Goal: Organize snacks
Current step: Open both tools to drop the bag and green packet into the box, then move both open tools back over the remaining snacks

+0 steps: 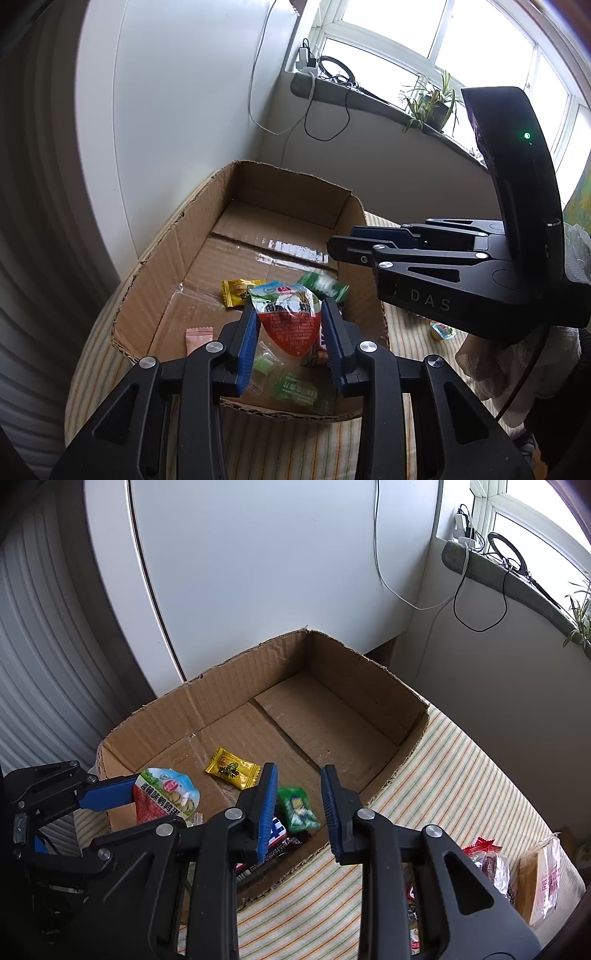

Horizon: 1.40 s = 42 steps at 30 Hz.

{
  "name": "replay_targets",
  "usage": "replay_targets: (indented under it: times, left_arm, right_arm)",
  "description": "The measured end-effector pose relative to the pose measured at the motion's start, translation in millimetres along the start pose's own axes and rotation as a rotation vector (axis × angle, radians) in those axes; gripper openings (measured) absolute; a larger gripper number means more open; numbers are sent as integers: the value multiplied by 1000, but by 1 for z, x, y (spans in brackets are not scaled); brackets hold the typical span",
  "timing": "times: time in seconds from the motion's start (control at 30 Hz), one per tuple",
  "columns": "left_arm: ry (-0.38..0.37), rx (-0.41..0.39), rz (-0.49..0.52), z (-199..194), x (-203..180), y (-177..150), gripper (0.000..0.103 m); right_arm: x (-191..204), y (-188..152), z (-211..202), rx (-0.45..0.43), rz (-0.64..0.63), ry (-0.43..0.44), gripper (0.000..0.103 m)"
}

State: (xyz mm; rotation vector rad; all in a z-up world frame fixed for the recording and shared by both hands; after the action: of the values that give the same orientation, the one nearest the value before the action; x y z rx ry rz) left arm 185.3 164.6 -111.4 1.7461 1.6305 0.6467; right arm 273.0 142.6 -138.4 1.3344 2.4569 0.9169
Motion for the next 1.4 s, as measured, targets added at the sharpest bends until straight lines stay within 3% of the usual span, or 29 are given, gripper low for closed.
replay_targets:
  times: [0.07,0.1,0.17,0.3,0.63,0.87,1.2,1.4]
  left_arm:
    - [10,-3,5,0,-1,1,33]
    - [10,-5,10,-2,-2,2,34]
    - [14,-10,12,-5,-3,2,51]
    - [21,-24,13,-11,-5,4,53]
    - [21,-43,19,-22,-17,8,53]
    - [-7,-52,32,-28,-38,11,53]
    - [-114,-49,91,-20,-110,15,53]
    - [-199,-5,125,4,-153,5,53]
  right_arm:
    - [-3,1,-5,-19,5,-10,59]
    - [-4,2,-7,-29,9,-15,61]
    - [-7,3,-12,-38,19,-15,63]
    - [-14,6,-21,-52,35,-22,71]
    - [-35,-1,-47,-72,79,-32,72]
    - [-81,-23,-83,-80,155,-66,72]
    - [-169,-72,-144,-115,305,-146,72]
    - [-217,-105,-163,-114,391,-196,72]
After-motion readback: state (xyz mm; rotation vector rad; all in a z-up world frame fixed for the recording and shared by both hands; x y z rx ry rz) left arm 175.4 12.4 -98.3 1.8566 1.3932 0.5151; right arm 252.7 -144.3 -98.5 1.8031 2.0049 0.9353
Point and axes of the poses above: each gripper's, at about its wrist camera, not at the fingertips, and z roughly the way its jaws point, x to its left, y to its top, the point moved 10 cm from there along z, roughly the way its jaws point, and after that the axes turned 15 degrees about z, right-handed, at the moved point
